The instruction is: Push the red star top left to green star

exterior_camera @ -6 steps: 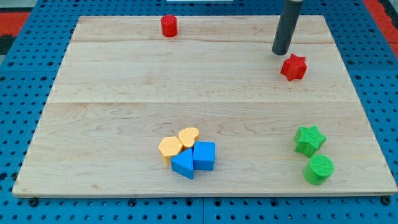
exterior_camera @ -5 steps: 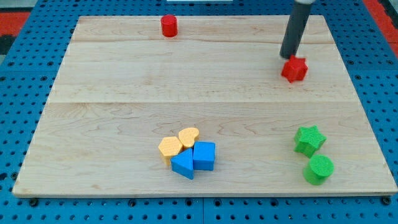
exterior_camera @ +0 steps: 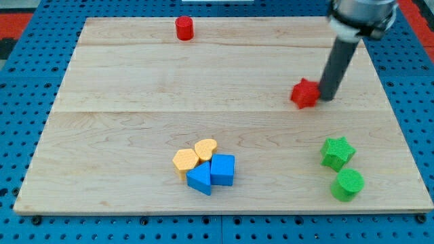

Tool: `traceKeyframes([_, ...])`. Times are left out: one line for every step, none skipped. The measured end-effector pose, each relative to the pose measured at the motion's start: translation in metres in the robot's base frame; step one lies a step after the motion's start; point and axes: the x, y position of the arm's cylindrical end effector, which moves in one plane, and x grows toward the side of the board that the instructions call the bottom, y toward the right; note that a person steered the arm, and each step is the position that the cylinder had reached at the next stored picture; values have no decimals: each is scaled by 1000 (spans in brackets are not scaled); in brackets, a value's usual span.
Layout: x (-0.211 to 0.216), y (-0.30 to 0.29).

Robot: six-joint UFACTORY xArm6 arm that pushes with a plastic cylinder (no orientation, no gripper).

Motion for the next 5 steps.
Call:
traceKeyframes([-41,42])
traceKeyframes([-82,19])
traceKeyframes([-52,-10])
traceKeyframes([-4,-15])
traceKeyframes([-8,-9])
